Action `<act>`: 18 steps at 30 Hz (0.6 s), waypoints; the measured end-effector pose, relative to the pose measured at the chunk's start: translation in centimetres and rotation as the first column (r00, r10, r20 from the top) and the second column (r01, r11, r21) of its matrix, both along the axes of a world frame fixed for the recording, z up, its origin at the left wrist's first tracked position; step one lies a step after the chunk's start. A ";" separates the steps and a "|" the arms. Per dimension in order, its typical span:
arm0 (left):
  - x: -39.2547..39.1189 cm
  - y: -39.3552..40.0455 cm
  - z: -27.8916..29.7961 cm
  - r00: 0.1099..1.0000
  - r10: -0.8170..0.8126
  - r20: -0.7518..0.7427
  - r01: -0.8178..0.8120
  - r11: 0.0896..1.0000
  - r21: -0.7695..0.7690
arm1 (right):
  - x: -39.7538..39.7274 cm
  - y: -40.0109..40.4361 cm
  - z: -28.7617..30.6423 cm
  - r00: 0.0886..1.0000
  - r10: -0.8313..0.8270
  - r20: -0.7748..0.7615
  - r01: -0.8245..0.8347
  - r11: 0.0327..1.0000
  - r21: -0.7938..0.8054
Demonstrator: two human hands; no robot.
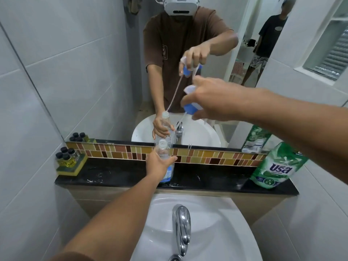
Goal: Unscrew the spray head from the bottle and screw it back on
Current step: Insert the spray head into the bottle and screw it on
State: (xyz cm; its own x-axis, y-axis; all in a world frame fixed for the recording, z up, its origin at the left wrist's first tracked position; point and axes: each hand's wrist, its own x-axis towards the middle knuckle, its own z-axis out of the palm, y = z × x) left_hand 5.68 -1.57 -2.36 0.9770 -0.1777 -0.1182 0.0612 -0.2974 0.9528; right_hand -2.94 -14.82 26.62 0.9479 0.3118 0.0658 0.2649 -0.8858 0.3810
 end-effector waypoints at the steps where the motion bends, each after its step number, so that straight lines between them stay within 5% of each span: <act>1: 0.0 0.0 0.0 1.000 0.000 -0.002 0.000 1.000 -0.002 | 1.0 1.2 -0.5 0.999 0.030 -0.030 -0.030 1.000 -0.005; 11: 0.3 0.2 -0.4 0.999 -0.011 -0.040 0.008 0.998 -0.063 | 7.6 4.3 -11.6 0.942 0.000 -0.335 0.105 0.949 0.297; 18: 0.4 -0.1 -0.4 1.000 0.005 -0.026 -0.004 1.000 0.030 | 8.6 4.4 -13.5 0.943 -0.076 -0.325 0.151 0.965 0.213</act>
State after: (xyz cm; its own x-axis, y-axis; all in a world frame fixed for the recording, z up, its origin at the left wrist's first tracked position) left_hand 6.07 -1.71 -2.79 0.9742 -0.1689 -0.1494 0.0878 -0.3259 0.9413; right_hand 5.66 -10.37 13.12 0.9602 0.2128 -0.1808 0.2294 -0.9704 0.0760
